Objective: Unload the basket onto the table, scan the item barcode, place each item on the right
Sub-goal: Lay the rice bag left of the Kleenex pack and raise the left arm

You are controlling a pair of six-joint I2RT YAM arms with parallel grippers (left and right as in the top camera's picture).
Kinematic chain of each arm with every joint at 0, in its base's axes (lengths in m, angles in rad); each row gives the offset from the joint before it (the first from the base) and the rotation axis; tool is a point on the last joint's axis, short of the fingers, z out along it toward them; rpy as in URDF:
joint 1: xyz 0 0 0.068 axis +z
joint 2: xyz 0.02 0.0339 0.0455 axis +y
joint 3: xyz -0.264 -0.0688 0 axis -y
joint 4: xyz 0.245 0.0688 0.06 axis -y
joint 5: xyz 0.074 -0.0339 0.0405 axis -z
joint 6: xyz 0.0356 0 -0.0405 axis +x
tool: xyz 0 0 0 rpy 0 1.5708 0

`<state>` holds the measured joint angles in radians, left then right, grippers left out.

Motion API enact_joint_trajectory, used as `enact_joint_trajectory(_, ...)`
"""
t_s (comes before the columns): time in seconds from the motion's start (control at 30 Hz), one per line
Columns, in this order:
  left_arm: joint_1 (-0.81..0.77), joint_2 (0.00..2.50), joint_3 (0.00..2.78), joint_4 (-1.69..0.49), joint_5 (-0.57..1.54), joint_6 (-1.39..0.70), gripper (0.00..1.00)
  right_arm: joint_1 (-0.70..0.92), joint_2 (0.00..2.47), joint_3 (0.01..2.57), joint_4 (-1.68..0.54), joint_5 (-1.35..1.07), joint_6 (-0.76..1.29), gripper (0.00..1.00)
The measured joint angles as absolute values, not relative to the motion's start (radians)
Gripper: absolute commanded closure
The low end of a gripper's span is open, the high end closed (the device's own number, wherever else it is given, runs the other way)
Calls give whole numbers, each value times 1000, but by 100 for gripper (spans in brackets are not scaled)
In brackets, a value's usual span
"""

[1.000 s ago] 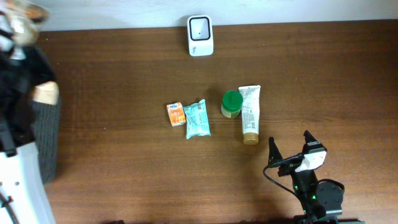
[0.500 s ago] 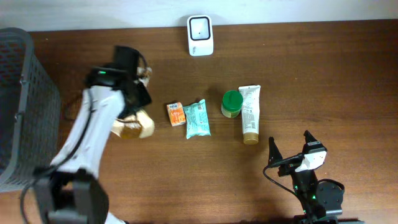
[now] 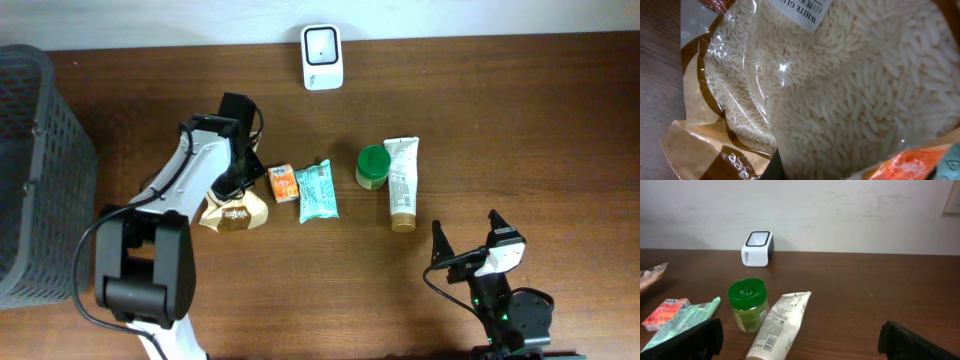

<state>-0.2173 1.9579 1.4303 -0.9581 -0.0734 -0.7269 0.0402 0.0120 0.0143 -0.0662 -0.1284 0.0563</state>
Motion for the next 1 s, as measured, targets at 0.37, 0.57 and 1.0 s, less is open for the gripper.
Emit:
enact_joint_trajectory(0.37, -237, 1979, 1436, -924, -63, -722, 11, 40, 12, 14, -66, -128, 56, 1)
enact_joint_trajectory(0.57, -237, 1979, 1556, -983, -63, -659, 9, 40, 12, 14, -66, -128, 56, 2)
enact_joint_trajectory(1.0, -213, 1708, 1847, -1098, 25, -103, 1, 40, 12, 14, -66, -128, 56, 2)
